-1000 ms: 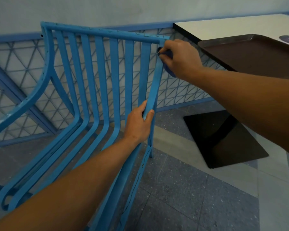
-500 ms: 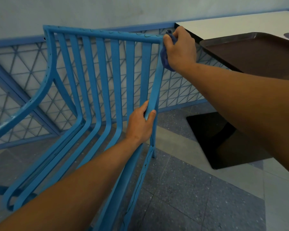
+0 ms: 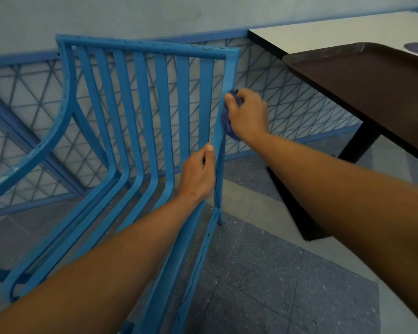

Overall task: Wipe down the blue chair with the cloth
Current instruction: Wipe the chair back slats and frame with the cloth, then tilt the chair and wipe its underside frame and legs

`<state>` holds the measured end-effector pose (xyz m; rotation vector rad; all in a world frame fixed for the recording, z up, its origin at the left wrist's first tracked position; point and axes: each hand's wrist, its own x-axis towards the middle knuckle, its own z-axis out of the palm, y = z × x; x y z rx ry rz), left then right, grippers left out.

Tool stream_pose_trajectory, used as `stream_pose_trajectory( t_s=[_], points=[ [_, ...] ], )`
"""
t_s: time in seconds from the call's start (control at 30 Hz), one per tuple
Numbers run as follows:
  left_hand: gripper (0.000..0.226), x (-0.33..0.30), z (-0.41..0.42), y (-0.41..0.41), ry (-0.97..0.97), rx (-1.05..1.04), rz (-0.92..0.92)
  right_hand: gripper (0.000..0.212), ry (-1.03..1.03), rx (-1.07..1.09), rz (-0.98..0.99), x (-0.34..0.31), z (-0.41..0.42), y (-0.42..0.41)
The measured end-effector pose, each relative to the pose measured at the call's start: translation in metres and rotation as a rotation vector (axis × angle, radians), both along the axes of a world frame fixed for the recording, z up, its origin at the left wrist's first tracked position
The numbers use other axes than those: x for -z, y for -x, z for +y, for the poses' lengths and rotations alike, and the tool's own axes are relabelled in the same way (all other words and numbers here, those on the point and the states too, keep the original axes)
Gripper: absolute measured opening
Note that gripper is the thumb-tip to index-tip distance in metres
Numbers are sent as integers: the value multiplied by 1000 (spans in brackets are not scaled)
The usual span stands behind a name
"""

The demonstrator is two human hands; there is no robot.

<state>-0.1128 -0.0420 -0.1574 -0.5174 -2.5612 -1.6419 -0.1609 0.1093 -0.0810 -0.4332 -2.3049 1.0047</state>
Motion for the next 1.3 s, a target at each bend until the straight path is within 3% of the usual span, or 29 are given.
stream_pose_trajectory(
  t_s=[0.13,0.23,0.43,0.63,0.7,0.83,0.93,1.0,1.07,1.1,1.3],
  points=[
    [32,0,-1,1,54,-31,7,37,-86,-93,-173,21,-5,-24],
    [33,3,-1,3,48,-28,-12,33,-193,-126,-281,-8,5,-16],
    [32,2,0,2,67,-49,-71,32,-165,-5,-117,-69,16,26],
    [57,-1,-2,-4,17,-63,-33,24,19,-69,-189,13,-13,-20],
    [42,-3,-2,-8,20,-71,-14,25,82,-90,-216,34,-27,-41],
    [38,-3,-9,-17,56,-122,55,29,175,-163,-263,64,-51,-81],
    [24,3,-28,-40,58,-89,-19,31,205,-198,-314,73,-64,-104],
    [34,10,-49,-61,39,-49,-84,34,257,-216,-327,75,-71,-119],
    [76,15,-67,-83,68,-48,-125,35,304,-232,-344,78,-82,-135],
    [86,17,-75,-94,89,-55,-149,36,324,-242,-352,79,-87,-144],
    [70,6,-111,-162,196,-22,-215,37,466,-397,-482,84,-117,-205]
  ],
)
